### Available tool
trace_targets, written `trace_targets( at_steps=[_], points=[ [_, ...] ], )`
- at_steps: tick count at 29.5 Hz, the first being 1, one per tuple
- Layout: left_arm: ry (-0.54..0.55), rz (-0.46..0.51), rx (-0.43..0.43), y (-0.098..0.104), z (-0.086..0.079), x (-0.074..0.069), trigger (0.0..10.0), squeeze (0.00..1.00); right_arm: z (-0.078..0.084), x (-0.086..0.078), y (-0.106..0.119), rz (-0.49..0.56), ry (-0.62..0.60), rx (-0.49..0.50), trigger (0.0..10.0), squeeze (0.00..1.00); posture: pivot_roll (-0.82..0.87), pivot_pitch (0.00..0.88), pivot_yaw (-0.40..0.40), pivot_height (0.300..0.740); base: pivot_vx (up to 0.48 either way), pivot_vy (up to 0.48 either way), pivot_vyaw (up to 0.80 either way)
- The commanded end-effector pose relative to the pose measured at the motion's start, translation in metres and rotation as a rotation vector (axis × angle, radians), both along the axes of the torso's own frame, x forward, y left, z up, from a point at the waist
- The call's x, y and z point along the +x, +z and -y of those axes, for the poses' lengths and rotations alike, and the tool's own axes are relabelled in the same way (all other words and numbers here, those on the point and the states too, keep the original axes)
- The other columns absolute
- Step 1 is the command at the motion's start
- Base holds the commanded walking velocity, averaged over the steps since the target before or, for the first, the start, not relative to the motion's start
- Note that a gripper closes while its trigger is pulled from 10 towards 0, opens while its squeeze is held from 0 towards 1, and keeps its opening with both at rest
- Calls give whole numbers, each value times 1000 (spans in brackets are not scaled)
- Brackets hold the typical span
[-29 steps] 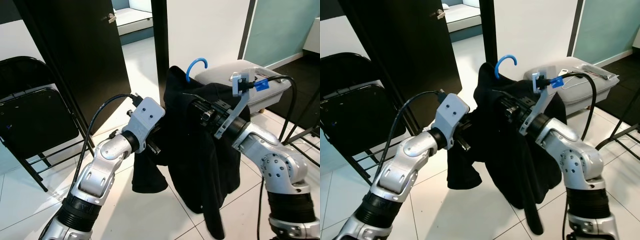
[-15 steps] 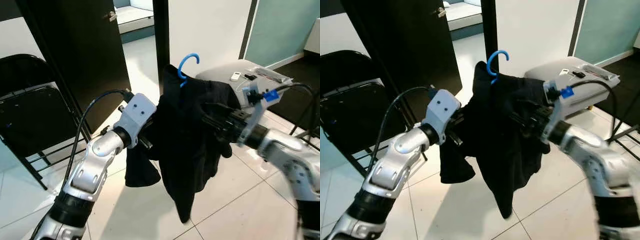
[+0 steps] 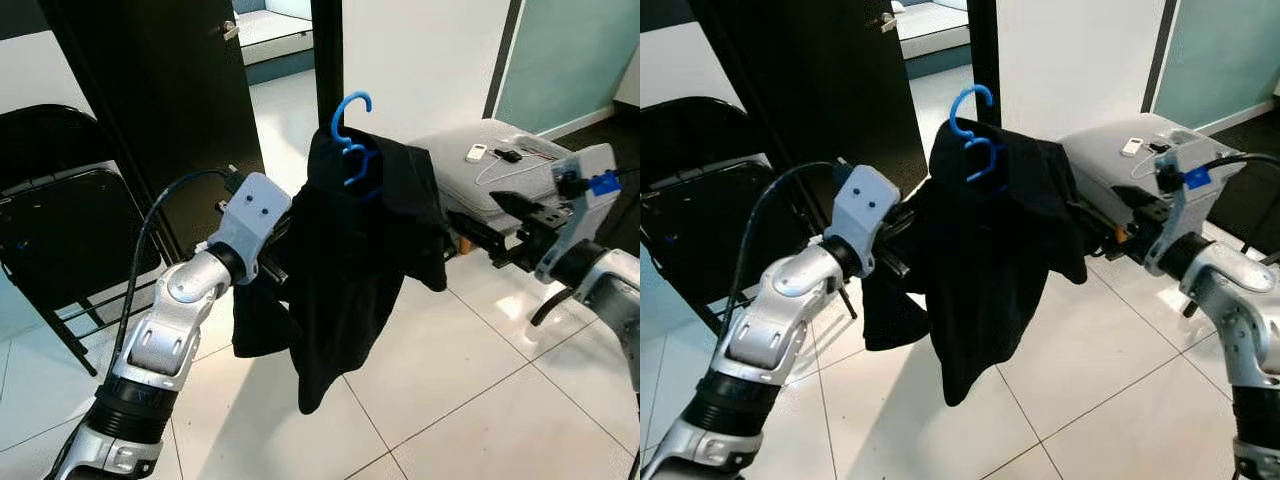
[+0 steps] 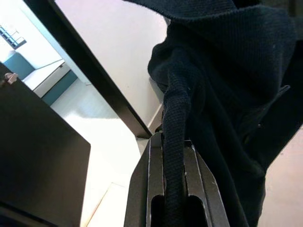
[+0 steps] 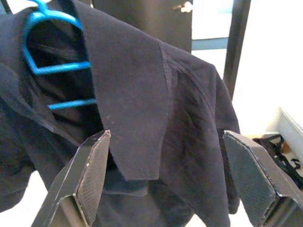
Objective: Hang hanger
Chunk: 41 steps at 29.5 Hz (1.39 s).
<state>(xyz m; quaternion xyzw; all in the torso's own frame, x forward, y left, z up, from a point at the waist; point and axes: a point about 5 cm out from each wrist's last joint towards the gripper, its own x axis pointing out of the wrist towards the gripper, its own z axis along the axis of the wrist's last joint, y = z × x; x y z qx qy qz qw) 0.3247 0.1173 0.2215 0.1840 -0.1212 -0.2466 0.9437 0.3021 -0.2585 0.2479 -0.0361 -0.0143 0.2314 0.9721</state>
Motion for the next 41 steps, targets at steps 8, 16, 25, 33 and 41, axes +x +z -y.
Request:
trace_targets(
  at_steps=[8, 16, 25, 33, 41],
  points=[
    [90, 73, -111, 14, -13, 4, 0, 0, 31, 17, 3, 36, -259, 229, 10000, 0, -135, 30, 56, 740, 0, 0, 0],
    [150, -28, -166, -14, -5, 0, 10000, 0, -51, 10, -107, -300, -234, 314, 10000, 0, -112, 38, 50, 740, 0, 0, 0],
    [-32, -22, -177, -2, -6, -11, 10000, 0, -41, 18, -102, -247, -227, 256, 10000, 0, -102, 37, 41, 740, 0, 0, 0],
    [-221, -27, -119, 26, -45, -19, 10000, 0, 19, 13, -41, -34, -151, 216, 10000, 0, -101, 34, 39, 740, 0, 0, 0],
    [-415, -23, -3, 54, -56, -38, 10000, 0, 36, -6, -10, 10, 35, 84, 10000, 0, -100, 29, 35, 740, 0, 0, 0]
  ],
)
